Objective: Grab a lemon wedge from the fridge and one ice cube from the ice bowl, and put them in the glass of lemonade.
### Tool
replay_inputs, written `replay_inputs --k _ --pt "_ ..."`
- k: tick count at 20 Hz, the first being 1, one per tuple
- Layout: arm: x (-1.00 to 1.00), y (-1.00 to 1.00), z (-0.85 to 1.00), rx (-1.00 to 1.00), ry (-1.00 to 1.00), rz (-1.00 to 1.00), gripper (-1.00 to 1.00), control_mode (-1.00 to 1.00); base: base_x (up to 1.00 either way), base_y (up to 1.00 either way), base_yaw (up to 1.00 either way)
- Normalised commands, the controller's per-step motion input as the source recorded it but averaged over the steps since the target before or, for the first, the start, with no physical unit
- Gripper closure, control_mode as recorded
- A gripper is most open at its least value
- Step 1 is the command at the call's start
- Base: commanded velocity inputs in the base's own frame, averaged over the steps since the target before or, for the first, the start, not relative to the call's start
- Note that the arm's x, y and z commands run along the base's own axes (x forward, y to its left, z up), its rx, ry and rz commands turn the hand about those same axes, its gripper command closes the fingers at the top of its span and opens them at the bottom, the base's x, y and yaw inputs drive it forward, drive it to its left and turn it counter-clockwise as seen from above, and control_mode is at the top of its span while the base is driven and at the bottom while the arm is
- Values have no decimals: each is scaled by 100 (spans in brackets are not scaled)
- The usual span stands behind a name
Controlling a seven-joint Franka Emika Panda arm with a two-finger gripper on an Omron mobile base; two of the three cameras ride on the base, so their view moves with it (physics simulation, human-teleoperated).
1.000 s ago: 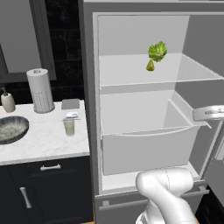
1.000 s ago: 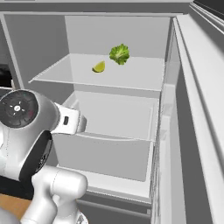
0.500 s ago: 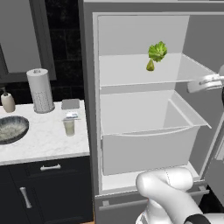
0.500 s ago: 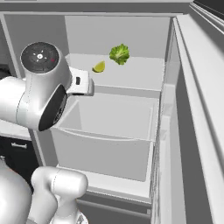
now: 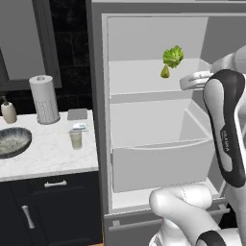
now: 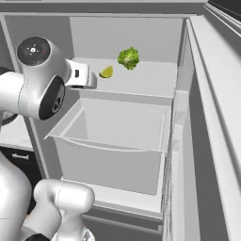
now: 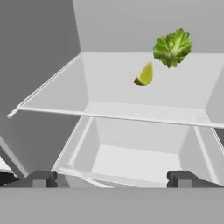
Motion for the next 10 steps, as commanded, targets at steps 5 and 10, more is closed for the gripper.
replay_inputs --k 5,10 --pt "66 26 1 -4 8 -15 -100 -100 0 0 0" --pt "69 -6 -1 0 3 -6 -100 -100 0 0 0"
